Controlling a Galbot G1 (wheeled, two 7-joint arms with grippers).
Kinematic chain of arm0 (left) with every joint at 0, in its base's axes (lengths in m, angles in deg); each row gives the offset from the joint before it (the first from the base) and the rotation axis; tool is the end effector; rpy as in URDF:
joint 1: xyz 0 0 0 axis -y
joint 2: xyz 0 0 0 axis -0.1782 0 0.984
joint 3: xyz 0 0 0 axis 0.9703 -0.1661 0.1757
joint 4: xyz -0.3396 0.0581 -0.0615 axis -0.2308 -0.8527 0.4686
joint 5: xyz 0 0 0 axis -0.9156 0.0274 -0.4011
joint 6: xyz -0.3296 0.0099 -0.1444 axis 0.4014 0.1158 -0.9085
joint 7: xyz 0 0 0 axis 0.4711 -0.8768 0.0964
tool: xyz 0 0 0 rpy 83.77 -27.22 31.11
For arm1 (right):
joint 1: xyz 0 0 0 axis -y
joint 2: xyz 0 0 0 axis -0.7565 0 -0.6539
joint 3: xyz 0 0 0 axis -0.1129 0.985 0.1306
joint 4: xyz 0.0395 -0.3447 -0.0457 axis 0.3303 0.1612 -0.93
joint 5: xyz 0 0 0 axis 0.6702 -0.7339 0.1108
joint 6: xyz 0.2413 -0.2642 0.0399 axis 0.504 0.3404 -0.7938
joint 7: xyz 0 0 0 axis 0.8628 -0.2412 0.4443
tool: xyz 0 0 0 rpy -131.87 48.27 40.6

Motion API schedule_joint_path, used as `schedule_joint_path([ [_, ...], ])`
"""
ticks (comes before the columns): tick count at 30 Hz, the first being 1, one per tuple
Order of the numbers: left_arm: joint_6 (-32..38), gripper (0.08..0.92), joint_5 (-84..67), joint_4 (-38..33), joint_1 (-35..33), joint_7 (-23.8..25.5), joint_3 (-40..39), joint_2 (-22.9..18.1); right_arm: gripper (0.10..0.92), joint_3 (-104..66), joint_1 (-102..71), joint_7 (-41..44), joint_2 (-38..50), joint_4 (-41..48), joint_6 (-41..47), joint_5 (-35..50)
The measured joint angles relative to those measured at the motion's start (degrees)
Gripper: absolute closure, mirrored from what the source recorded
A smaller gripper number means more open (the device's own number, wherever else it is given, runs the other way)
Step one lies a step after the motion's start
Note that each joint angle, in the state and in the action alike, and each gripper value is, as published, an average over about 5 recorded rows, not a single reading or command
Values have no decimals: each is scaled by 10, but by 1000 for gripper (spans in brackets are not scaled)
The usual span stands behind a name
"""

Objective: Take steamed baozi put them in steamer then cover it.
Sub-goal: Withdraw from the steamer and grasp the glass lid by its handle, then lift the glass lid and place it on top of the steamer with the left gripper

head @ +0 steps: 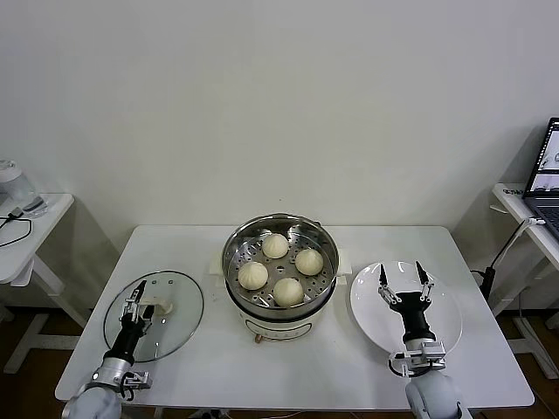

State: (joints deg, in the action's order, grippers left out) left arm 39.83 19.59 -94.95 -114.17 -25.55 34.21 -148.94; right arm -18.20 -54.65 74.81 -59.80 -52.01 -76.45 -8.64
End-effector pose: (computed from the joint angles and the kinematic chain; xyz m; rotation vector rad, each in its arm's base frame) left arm 0.2518 0.1758 -0.4517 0.0681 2.1793 2.2128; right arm 0.2699 -0.1039 -0.4084 0.0662 2.9617 -0.2674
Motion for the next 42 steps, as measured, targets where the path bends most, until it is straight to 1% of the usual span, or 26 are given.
schedule_joint_path([
  [5,-4,183,-1,9,9,4,-3,0,203,-1,0,0,0,-2,0,0],
  [8,-7,228,-3,12,11,7,-3,0,203,0,1,0,0,-3,0,-1],
  [25,-8,715,-24,21,12,27,-12,4,203,0,3,0,-3,-6,0,-5],
  [28,-6,788,-33,18,10,31,-14,5,203,1,3,-1,-5,-7,0,-6],
  [31,-4,814,-41,12,6,33,-13,7,203,2,4,-1,-6,-8,0,-7],
  [36,-10,814,-60,-13,-7,40,-6,13,203,1,6,-1,-6,-10,1,-7],
  [42,-33,814,-96,-89,-33,53,19,27,203,-2,4,-4,-6,-9,8,-5],
])
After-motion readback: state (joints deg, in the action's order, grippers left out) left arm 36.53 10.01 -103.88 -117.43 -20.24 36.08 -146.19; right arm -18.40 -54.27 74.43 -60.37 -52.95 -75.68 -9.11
